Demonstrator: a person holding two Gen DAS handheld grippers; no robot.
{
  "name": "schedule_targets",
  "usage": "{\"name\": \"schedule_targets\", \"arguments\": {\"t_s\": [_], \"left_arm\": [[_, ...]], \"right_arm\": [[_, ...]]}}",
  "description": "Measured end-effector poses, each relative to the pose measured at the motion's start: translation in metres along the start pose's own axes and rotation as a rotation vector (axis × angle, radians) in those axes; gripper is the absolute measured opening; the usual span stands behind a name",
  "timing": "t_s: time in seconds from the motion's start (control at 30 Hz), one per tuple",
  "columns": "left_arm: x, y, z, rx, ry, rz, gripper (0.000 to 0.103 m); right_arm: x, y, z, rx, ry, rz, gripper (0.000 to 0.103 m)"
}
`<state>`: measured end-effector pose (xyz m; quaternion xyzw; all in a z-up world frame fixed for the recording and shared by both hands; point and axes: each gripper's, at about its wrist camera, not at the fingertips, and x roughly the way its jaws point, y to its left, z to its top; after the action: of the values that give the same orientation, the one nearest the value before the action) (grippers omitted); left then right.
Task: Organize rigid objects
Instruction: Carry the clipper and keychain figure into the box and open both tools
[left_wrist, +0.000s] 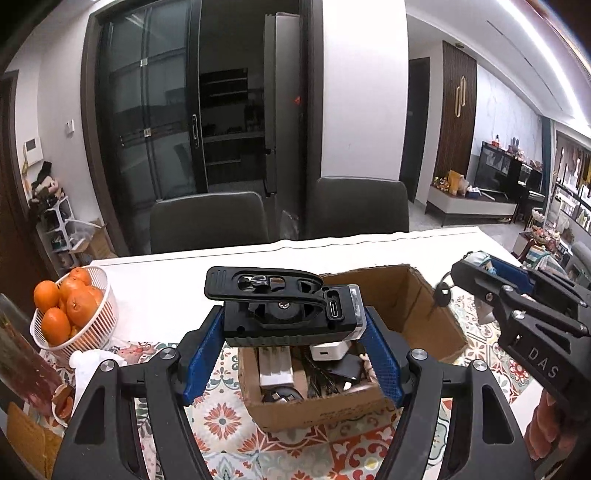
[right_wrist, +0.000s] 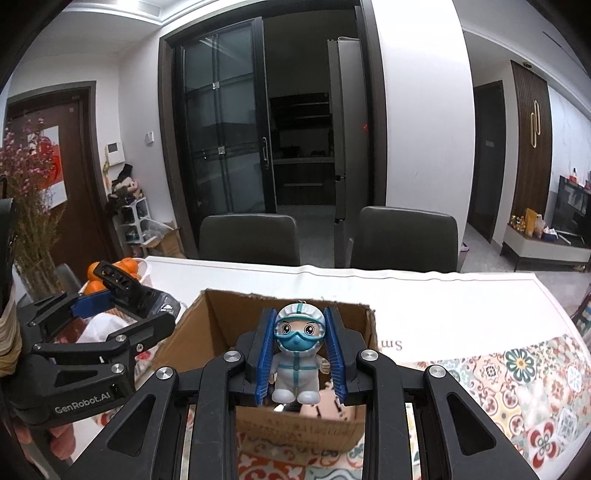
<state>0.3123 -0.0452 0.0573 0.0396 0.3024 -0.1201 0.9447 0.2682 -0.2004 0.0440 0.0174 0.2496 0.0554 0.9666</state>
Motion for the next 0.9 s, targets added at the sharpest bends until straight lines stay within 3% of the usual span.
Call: {"name": "schedule_targets", "arguments": {"t_s": [0.43,0.87,0.9], "left_arm": [[0.057,0.002,0.008,0.023,0.137,-0.011,0.072],[0.093,-0.002,-0.005,0.021,0.280,-0.014,0.072],[0.094,-0.002,-0.006,0.021,0.280,-0.009,0.073]], "right_arm": [[0.056,-0.008,0.008,-0.025,0.115,0.002,0.028],[0.089,-0.026,-0.007,0.013,0.242,0.029,0.028],[0.090,-0.026,-0.008,0.011,0.243,0.023,0.031]]}}
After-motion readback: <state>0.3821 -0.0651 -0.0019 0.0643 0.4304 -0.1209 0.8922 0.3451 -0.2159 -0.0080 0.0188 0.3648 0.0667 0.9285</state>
